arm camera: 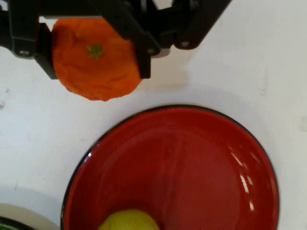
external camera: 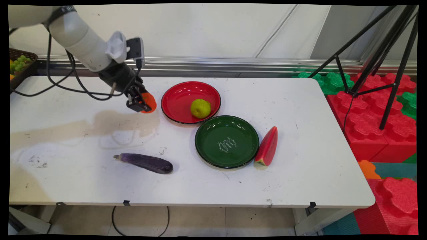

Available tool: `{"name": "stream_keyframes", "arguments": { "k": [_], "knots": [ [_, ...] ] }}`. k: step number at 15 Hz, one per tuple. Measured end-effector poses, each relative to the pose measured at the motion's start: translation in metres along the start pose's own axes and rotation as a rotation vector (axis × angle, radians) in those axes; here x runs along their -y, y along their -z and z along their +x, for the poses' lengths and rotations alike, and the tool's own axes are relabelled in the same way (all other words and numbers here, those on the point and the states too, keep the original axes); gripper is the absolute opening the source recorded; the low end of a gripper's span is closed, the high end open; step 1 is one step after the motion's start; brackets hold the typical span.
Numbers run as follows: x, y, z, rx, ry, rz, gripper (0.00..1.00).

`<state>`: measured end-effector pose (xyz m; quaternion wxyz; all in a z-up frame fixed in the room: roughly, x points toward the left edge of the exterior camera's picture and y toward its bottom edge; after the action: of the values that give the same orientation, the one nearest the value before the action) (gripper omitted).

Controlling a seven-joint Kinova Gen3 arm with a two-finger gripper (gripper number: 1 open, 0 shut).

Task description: Place the picked object on the table

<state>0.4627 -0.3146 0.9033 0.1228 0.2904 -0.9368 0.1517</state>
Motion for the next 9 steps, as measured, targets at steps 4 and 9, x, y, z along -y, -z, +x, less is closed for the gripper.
{"name": "stream_keyframes", "arguments": {
  "k": [4, 9],
  "knots": [
    [-0.001, -0.032, -0.01, 0.023, -0.009, -0.036, 0.0],
    [-0.004, -0.063, -0.015, 0.028, -0.024, -0.068, 0.0]
  ]
}}
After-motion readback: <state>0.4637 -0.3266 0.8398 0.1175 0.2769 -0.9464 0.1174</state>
